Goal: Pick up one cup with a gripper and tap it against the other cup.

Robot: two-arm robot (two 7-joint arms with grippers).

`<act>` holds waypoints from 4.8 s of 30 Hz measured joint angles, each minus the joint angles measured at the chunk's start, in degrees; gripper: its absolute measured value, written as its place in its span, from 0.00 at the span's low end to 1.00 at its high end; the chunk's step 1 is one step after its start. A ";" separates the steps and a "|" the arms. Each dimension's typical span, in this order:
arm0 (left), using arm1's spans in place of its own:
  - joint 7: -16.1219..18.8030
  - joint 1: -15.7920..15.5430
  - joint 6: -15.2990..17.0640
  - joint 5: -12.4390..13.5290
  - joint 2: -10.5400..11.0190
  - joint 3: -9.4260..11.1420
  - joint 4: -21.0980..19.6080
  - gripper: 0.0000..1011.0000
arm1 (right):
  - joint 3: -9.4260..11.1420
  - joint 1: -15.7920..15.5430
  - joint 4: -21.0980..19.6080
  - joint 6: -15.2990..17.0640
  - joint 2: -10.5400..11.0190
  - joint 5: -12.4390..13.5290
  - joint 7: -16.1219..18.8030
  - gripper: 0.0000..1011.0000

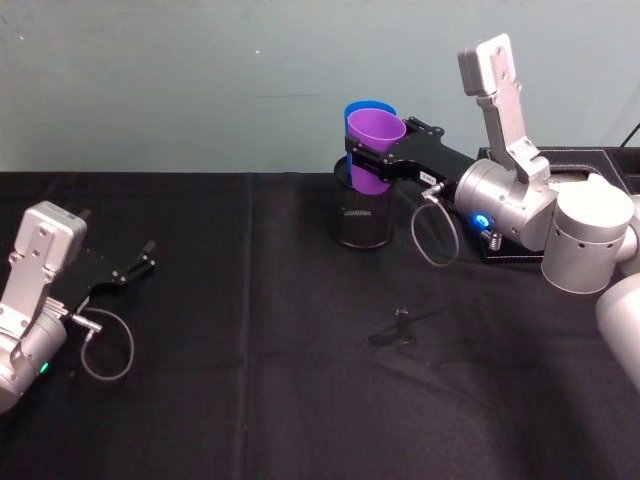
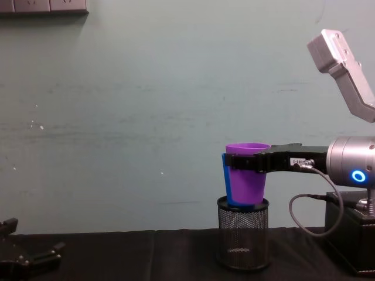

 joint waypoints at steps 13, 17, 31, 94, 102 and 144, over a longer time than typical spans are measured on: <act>0.00 0.00 0.00 0.00 0.00 0.00 0.00 0.99 | 0.00 0.00 0.00 0.00 0.00 0.00 0.00 0.71; 0.00 0.00 0.00 0.00 0.00 0.00 0.00 0.99 | 0.00 0.00 0.00 0.00 0.00 0.00 0.00 0.71; 0.00 0.00 0.00 0.00 0.00 0.00 0.00 0.99 | -0.20 -3.47 -5.49 0.79 1.36 -0.06 -0.13 0.71; 0.00 0.00 0.00 0.00 0.00 0.00 0.00 0.99 | 2.05 -28.81 -16.62 -10.00 2.53 -7.11 -5.85 0.71; 0.00 0.00 0.00 0.00 0.00 0.00 0.00 0.99 | 1.98 -28.78 -16.68 -9.99 2.58 -7.00 -5.76 0.89; 0.00 0.00 0.00 0.00 0.00 0.00 0.00 0.99 | 12.02 -34.62 -20.01 -5.36 -5.81 -16.33 -24.42 0.99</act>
